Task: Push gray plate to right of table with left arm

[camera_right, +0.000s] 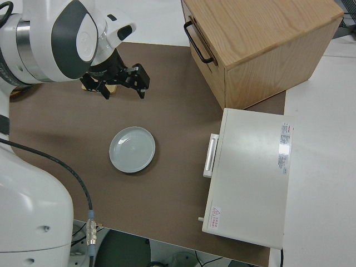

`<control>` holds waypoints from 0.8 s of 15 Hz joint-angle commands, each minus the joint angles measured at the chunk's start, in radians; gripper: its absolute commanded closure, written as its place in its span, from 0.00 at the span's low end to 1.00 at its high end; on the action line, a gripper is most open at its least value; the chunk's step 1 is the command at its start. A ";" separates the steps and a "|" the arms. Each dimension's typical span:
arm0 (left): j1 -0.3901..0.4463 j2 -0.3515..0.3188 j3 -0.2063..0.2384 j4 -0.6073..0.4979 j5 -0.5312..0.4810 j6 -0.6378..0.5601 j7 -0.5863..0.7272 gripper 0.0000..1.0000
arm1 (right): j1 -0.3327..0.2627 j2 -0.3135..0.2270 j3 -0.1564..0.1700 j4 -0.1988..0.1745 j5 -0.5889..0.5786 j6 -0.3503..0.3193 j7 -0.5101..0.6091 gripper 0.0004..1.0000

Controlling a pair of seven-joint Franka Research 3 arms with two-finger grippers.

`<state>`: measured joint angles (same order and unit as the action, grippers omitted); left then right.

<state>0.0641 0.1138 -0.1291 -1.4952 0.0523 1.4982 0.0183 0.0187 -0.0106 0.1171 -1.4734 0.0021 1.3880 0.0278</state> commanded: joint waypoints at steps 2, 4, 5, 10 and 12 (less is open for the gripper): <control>0.098 -0.011 -0.007 -0.010 -0.034 0.017 0.107 0.00 | -0.020 -0.006 0.013 0.004 0.010 -0.012 0.000 0.02; 0.103 -0.011 -0.007 -0.011 -0.029 0.019 0.101 0.00 | -0.020 -0.006 0.015 0.004 0.010 -0.012 0.000 0.02; 0.112 -0.011 0.000 -0.016 -0.029 0.029 0.106 0.00 | -0.020 -0.006 0.015 0.004 0.010 -0.012 0.000 0.02; 0.112 -0.041 0.000 -0.103 -0.060 0.123 0.109 0.00 | -0.020 -0.006 0.013 0.004 0.010 -0.012 0.001 0.02; 0.112 -0.106 0.000 -0.218 -0.072 0.212 0.117 0.00 | -0.020 -0.006 0.013 0.004 0.010 -0.014 0.000 0.02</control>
<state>0.1696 0.1107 -0.1280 -1.5418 0.0107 1.5907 0.1134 0.0187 -0.0106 0.1171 -1.4734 0.0021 1.3880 0.0278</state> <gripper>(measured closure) 0.000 0.013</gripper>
